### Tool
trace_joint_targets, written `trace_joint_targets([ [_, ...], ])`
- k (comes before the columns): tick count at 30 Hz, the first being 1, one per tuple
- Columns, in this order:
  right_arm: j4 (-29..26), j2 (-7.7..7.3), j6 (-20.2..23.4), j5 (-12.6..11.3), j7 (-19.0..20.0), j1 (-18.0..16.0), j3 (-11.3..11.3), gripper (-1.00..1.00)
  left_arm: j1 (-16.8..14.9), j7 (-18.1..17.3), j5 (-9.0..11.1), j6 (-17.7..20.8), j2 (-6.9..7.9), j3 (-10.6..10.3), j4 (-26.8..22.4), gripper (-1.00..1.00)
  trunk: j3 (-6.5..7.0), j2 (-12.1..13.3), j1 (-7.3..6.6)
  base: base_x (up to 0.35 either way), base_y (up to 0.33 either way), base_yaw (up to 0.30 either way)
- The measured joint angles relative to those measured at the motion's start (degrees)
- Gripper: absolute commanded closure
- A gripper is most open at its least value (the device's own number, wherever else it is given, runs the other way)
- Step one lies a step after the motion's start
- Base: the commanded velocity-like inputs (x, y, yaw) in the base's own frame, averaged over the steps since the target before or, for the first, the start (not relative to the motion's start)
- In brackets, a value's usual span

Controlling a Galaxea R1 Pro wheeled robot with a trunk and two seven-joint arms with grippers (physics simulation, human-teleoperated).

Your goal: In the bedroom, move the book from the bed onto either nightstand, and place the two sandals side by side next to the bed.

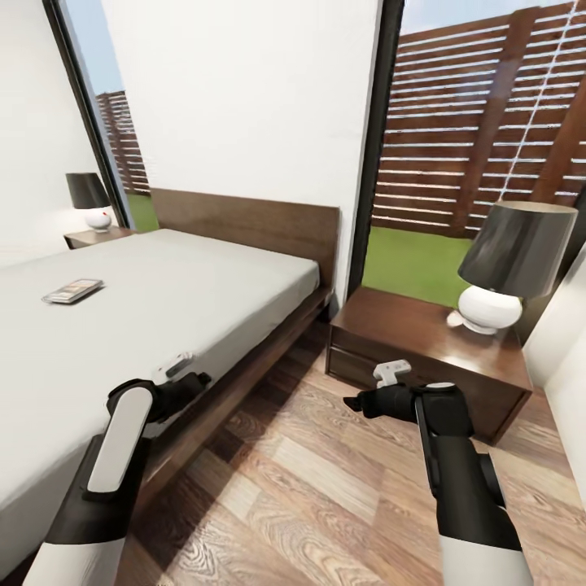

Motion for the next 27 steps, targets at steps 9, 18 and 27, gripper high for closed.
trace_joint_targets([
  [9,0.0,0.0,0.0,-0.2,0.2,0.0,0.1,-1.0,0.1,0.0,-0.1,0.0,0.01,0.0,0.3,-1.0,2.0,0.1,-0.23,0.0,0.0,0.083],
  [18,0.0,0.01,0.0,-0.2,0.3,0.0,0.1,-1.0,0.1,-0.1,-0.1,0.0,0.01,0.0,0.3,-1.0,3.96,0.2,-0.46,0.0,0.0,0.009],
  [27,0.0,-0.06,0.0,-0.3,0.3,0.1,0.1,-1.0,0.1,-0.1,-0.2,0.0,0.04,0.0,0.6,-1.0,5.45,1.9,-1.46,0.0,0.0,0.001],
])
